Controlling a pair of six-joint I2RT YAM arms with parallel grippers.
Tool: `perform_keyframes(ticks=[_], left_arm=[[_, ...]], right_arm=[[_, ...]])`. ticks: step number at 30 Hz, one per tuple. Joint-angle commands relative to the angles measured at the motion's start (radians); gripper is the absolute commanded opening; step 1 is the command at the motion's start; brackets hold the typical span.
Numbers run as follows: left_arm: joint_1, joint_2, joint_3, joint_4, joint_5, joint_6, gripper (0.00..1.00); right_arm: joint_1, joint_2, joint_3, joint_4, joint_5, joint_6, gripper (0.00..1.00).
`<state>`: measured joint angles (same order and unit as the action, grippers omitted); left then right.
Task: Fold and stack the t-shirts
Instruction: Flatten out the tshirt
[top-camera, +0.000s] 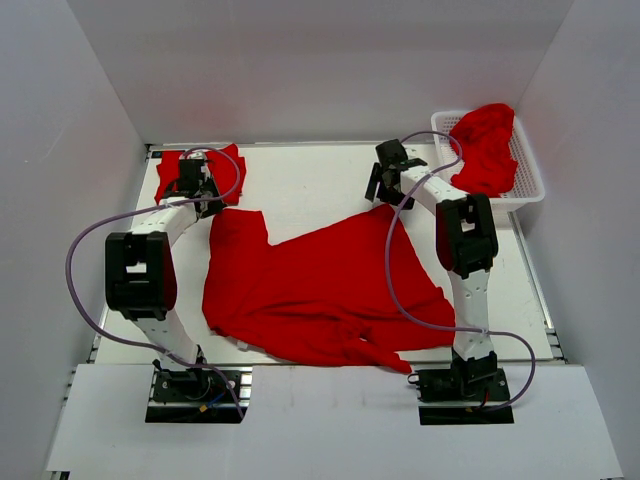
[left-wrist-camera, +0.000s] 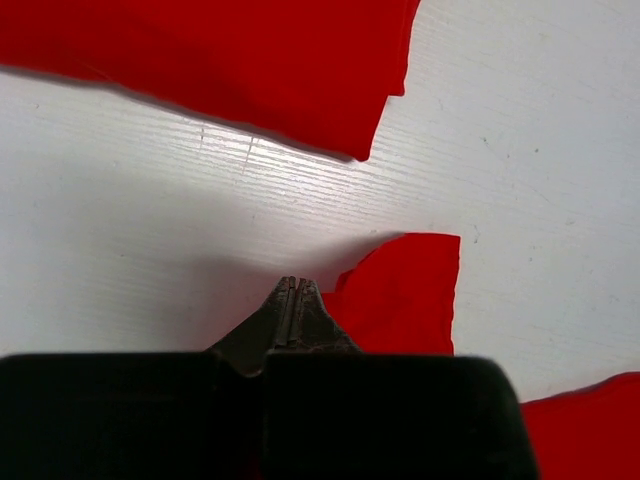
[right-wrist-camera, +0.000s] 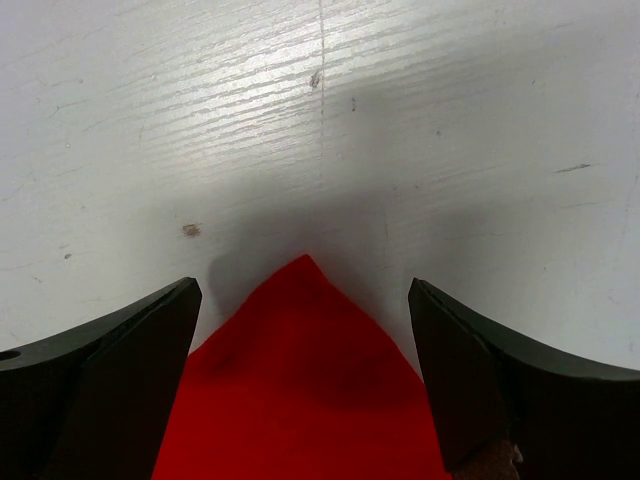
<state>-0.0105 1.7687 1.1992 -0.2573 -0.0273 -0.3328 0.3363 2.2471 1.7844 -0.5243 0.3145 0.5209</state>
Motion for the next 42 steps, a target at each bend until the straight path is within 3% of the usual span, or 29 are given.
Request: perform_keyframes(ticks=[1,8,13,15,18,20,25,28,29,30,38,42], left_arm=[[-0.005,-0.093,-0.019,0.018,0.021,0.017,0.0],[-0.005,-0.113,-0.03,0.018,0.021,0.026,0.0],[-0.005,-0.123,-0.03,0.018,0.03,0.035,0.0],[-0.005,-0.132,-0.03,0.018,0.03,0.035,0.0],[-0.005,-0.141,-0.03,0.018,0.03,0.035,0.0],[-0.005,-0.141,-0.03,0.018,0.039,0.035,0.0],[-0.014,-0.141,-0.041,0.018,0.04,0.035,0.0],[-0.014,-0.141,-0.041,0.027,0.03,0.035,0.0],[-0.014,-0.141,-0.041,0.027,0.03,0.035,0.0],[-0.014,-0.141,-0.041,0.027,0.03,0.035,0.0],[-0.014,-0.15,-0.004,0.018,0.066,0.046,0.0],[-0.014,-0.179,0.068,-0.014,0.134,0.075,0.0]], right_arm=[[-0.008,0.02,0.017,0.024,0.003,0.024,0.9],[-0.01,0.065,0.027,0.017,0.003,0.036,0.89],[-0.011,0.046,-0.029,0.01,-0.009,0.06,0.74],[-0.008,0.034,-0.066,0.017,-0.005,0.065,0.74],[-0.002,-0.03,-0.149,0.041,-0.011,0.077,0.66],[-0.002,-0.049,-0.172,0.073,-0.014,0.079,0.52],[0.0,-0.061,-0.188,0.061,-0.012,0.073,0.46],[0.001,-0.058,-0.189,0.06,-0.011,0.068,0.27],[0.003,-0.061,-0.189,0.053,-0.011,0.07,0.06],[0.0,-0.06,-0.189,0.052,-0.003,0.068,0.0],[0.003,-0.121,-0.122,0.09,0.038,0.022,0.0],[-0.005,-0.289,-0.225,0.24,0.04,-0.022,0.0]])
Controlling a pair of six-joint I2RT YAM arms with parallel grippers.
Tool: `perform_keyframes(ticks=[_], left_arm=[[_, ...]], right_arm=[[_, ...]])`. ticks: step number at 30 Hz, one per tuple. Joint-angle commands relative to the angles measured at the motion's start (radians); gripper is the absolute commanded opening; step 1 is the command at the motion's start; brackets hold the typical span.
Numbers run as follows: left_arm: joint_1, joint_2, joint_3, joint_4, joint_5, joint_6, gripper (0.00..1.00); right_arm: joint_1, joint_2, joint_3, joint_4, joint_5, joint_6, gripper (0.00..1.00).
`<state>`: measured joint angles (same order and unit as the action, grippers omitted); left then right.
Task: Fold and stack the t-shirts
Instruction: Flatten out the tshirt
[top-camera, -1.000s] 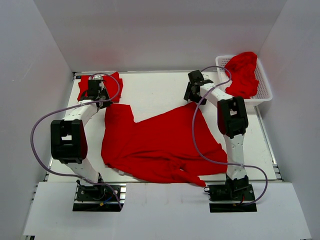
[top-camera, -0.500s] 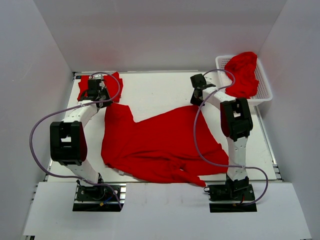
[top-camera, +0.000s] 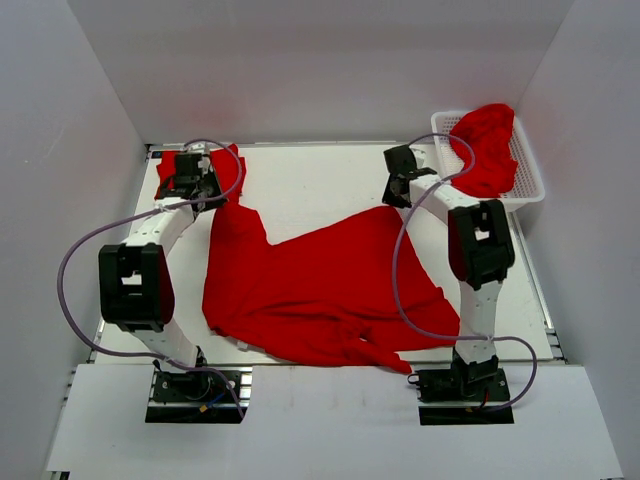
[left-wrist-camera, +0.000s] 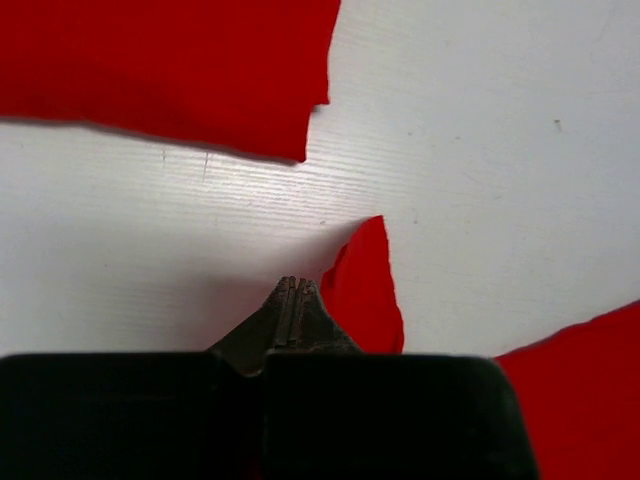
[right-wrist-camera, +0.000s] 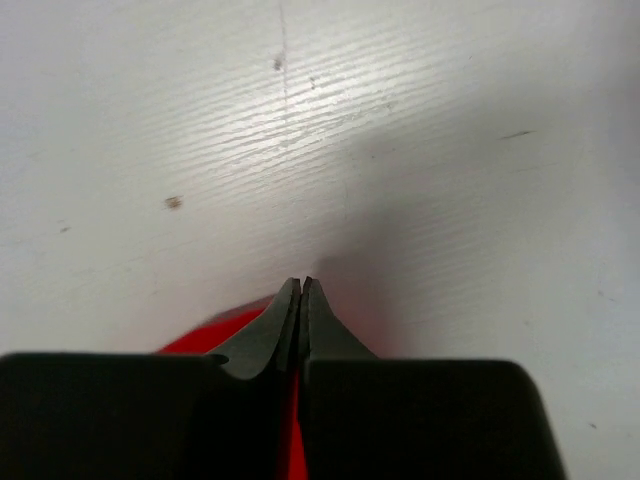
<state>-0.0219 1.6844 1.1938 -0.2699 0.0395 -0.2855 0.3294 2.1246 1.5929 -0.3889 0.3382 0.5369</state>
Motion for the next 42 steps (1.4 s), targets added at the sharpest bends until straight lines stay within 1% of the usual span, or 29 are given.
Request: perform_keyframes(ticks=[1,4,7,9,10,11,13,14,15,18,19,20,21,22,23,25,27,28,31,34,36,37,39,40,42], left_arm=[[-0.003,-0.109,0.082,-0.002,0.068,0.037,0.0],[-0.003,-0.173,0.116,-0.012,0.091,0.048,0.0],[-0.003,-0.233,0.173,-0.06,0.1,0.069,0.0],[-0.003,-0.264,0.231,-0.098,0.109,0.078,0.0],[-0.003,-0.281,0.256,-0.112,0.109,0.094,0.0],[-0.003,-0.296,0.307,-0.126,0.109,0.094,0.0],[-0.003,-0.344,0.366,-0.175,0.083,0.105,0.0],[-0.003,-0.359,0.421,-0.19,0.06,0.118,0.0],[-0.003,-0.389,0.447,-0.215,0.06,0.118,0.0],[-0.003,-0.431,0.544,-0.227,0.06,0.132,0.0],[-0.003,-0.442,0.57,-0.241,0.072,0.147,0.0],[-0.003,-0.451,0.622,-0.252,0.072,0.157,0.0],[-0.003,-0.462,0.651,-0.261,0.072,0.169,0.0],[-0.003,-0.462,0.715,-0.284,0.072,0.18,0.0],[-0.003,-0.462,0.749,-0.299,0.054,0.18,0.0],[-0.003,-0.462,0.847,-0.334,0.054,0.207,0.0],[-0.003,-0.462,0.915,-0.353,0.034,0.216,0.0],[0.007,-0.462,0.981,-0.367,0.024,0.23,0.0],[0.016,-0.483,1.096,-0.367,0.011,0.241,0.0],[0.016,-0.521,1.13,-0.329,0.011,0.266,0.0],[0.016,-0.564,1.139,-0.275,-0.018,0.266,0.0],[0.016,-0.565,1.176,-0.275,-0.018,0.275,0.0],[0.016,-0.601,1.205,-0.255,-0.009,0.275,0.0],[0.016,-0.618,1.205,-0.243,0.02,0.275,0.0],[0.016,-0.649,1.205,-0.197,0.037,0.275,0.0]], right_arm=[[0.002,-0.216,-0.042,0.163,0.019,-0.057,0.0],[0.0,-0.322,-0.06,0.186,0.025,-0.081,0.0],[-0.003,-0.414,-0.074,0.2,0.016,-0.112,0.0],[-0.001,-0.509,-0.096,0.216,0.013,-0.135,0.0],[0.002,-0.531,-0.099,0.225,0.01,-0.143,0.0],[0.0,-0.579,-0.103,0.231,0.01,-0.164,0.0],[-0.003,-0.653,-0.111,0.231,0.016,-0.19,0.0],[-0.001,-0.729,-0.113,0.234,0.031,-0.204,0.0],[-0.003,-0.758,-0.117,0.237,0.038,-0.225,0.0],[0.008,-0.889,-0.129,0.252,0.055,-0.282,0.0],[0.0,-0.908,-0.122,0.242,0.055,-0.293,0.0],[0.0,-0.957,-0.081,0.217,0.059,-0.302,0.0],[-0.003,-0.969,-0.064,0.188,0.056,-0.311,0.0],[0.0,-0.982,-0.044,0.173,0.056,-0.334,0.0],[0.003,-1.015,0.007,0.16,0.058,-0.345,0.0],[0.002,-1.04,0.044,0.105,0.027,-0.364,0.0],[0.0,-1.08,0.116,0.056,-0.013,-0.382,0.0],[0.002,-1.086,0.16,0.044,-0.021,-0.384,0.0],[0.0,-1.108,0.284,-0.022,-0.065,-0.397,0.0],[0.002,-1.118,0.409,-0.071,-0.096,-0.413,0.0],[0.0,-1.126,0.479,-0.079,-0.106,-0.425,0.0],[0.0,-1.144,0.51,-0.077,-0.113,-0.425,0.0],[0.003,-1.167,0.523,-0.065,-0.113,-0.425,0.0],[0.0,-1.21,0.512,-0.053,-0.114,-0.422,0.0],[-0.001,-1.233,0.492,-0.036,-0.131,-0.413,0.0]])
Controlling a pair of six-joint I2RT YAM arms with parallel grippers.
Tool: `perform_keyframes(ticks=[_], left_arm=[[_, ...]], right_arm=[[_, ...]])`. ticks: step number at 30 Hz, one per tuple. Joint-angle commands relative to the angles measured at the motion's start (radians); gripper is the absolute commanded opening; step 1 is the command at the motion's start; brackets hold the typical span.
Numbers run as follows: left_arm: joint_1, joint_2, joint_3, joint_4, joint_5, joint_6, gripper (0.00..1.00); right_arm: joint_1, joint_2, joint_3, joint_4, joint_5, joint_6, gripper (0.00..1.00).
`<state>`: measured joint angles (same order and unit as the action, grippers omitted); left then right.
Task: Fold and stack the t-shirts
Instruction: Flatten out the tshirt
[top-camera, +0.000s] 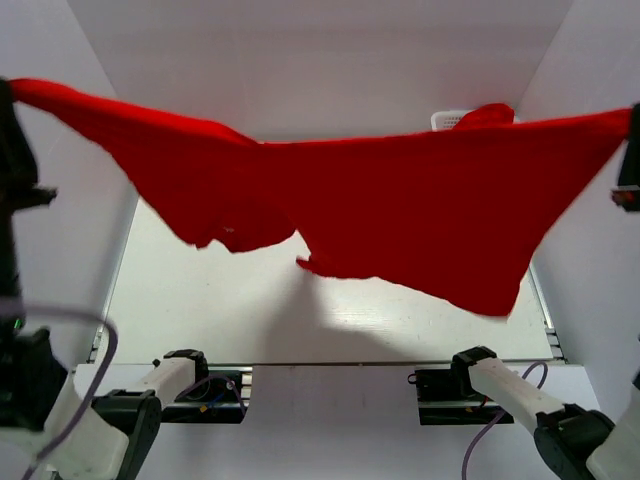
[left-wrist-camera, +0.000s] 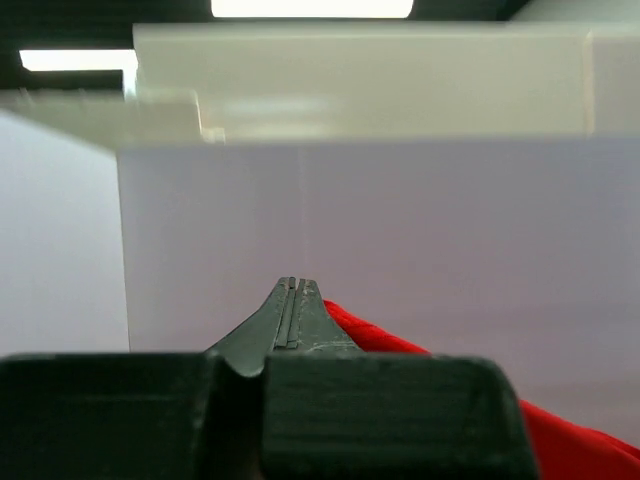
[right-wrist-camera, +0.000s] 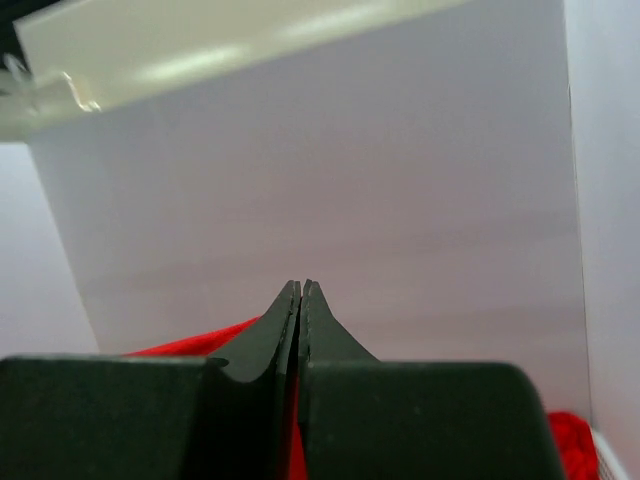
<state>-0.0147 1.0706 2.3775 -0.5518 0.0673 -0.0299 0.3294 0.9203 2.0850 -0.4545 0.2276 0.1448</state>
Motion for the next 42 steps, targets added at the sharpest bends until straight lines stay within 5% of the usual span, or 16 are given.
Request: perform_keyframes(ticks=[1,8,14,20,23,26,33,38,42], left_arm=[[0.009,-0.044,0.037,0.096,0.02,0.019,0.0],[0.009,-0.054,0.052,0.176,-0.035,-0.016,0.0],[0.009,0.017,0.0,0.164,-0.032,-0.039,0.0],[0.009,0.118,-0.31,0.223,0.001,-0.038,0.0],[0.009,0.195,-0.494,0.321,0.103,-0.016,0.0],[-0.002,0.287,-0.602,0.377,0.14,0.047,0.0],[-0.002,0.567,-0.851,0.608,0.19,0.081,0.0],[-0.002,0.902,-0.677,0.569,0.233,0.07,0.0],[-0.011,1.074,-0.539,0.579,0.292,0.026,0.0]], right_arm=[[0.0,-0.061,-0.008,0.033,-0.027,-0.017,0.0],[-0.001,-0.127,-0.038,0.028,-0.016,-0.005,0.0],[0.0,-0.17,-0.248,0.045,0.111,0.036,0.0],[-0.001,-0.225,-0.709,0.241,0.351,0.075,0.0],[0.0,-0.158,-0.79,0.249,0.473,0.197,0.0],[-0.003,-0.106,-1.022,0.391,0.451,0.22,0.0],[-0.027,0.336,-1.094,0.557,0.486,0.216,0.0],[-0.079,0.703,-0.901,0.562,0.385,0.181,0.0],[-0.108,0.85,-0.797,0.567,0.329,0.133,0.0]])
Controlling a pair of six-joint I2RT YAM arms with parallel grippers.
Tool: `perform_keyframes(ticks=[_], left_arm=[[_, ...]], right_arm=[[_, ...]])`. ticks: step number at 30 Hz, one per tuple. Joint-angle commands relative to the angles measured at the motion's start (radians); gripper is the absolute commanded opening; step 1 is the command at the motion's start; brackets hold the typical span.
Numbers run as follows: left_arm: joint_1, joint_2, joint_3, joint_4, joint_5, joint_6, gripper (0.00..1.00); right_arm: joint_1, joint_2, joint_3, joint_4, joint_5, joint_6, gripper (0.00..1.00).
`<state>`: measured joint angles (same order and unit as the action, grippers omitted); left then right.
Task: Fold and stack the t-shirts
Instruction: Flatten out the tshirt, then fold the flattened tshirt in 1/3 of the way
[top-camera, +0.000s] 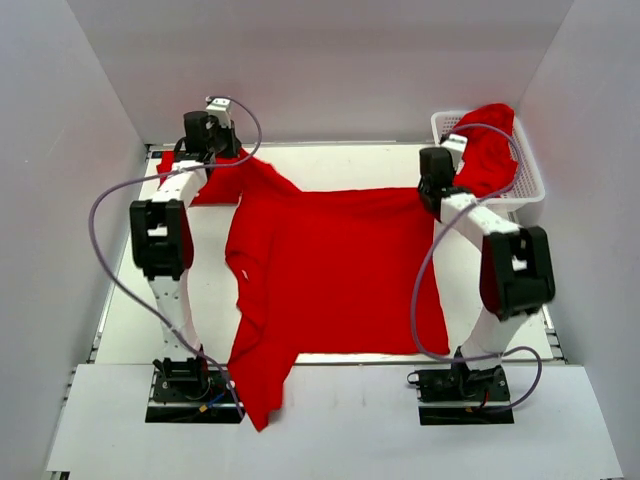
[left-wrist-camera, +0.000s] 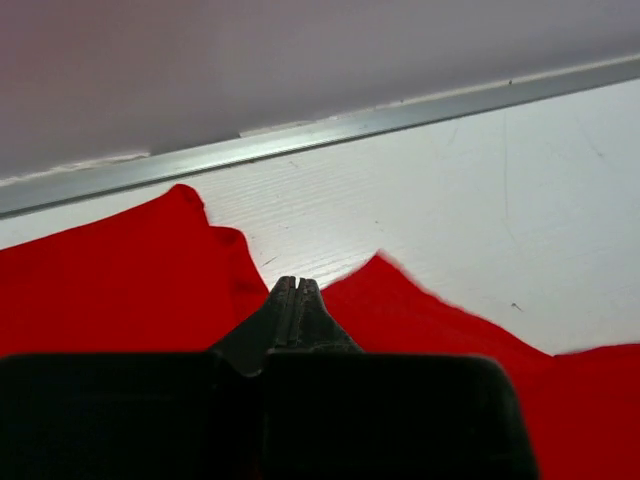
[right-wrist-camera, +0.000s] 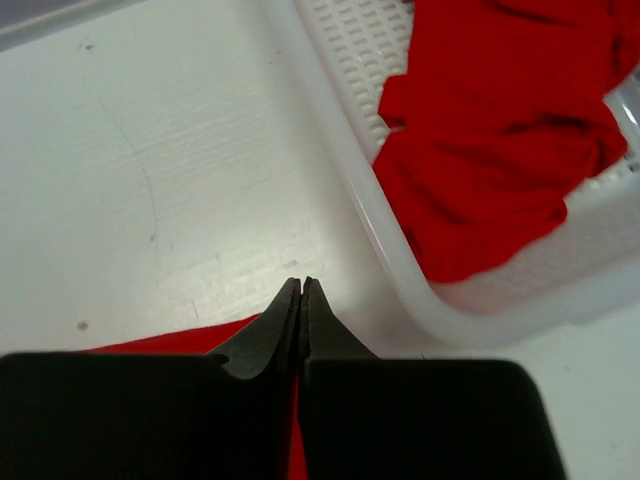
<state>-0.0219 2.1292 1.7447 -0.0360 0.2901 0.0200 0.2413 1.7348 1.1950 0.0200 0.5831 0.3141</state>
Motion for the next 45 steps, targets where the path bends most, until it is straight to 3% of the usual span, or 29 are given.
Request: perform_keyframes(ticks=[1,6,10,18,25,29,34,45], left_arm=[[-0.004,0.038,0.14,0.064,0.078,-0.025,0.0],[-0.024,0.138,0.292,0.032,0.113,-0.025,0.0],[-0.033,0.08,0.25,0.001,0.113,-0.014,0.0],[-0.062,-0.271,-0.149,-0.028,0.026,-0.005,0.0],[-0.095,-0.509,-0.368,-0.172,-0.02,-0.061,0.0],[-0.118,-0.684,-0.522,-0.232,-0.118,-0.132,0.0],[-0.136,-0.865,-0.666,-0.339,-0.072,-0.242,0.0],[-0.156,-1.132,-0.862,-0.531,0.043,-0.319,0.0]], right_arm=[[-0.022,0.072,0.142,0.09,-0.035,-0.041,0.0],[-0.04,0.152,0.224,0.06,-0.095,-0.055,0.0],[-0.05,0.175,0.27,0.032,-0.091,-0.066,0.0],[-0.059,0.077,0.203,-0.014,-0.097,-0.061,0.0],[-0.06,-0.085,0.059,-0.066,-0.082,-0.052,0.0],[-0.057,-0.165,-0.026,-0.095,-0.091,-0.035,0.0],[-0.056,-0.265,-0.093,-0.126,-0.092,-0.007,0.0],[-0.059,-0.464,-0.334,-0.181,-0.12,0.058,0.0]])
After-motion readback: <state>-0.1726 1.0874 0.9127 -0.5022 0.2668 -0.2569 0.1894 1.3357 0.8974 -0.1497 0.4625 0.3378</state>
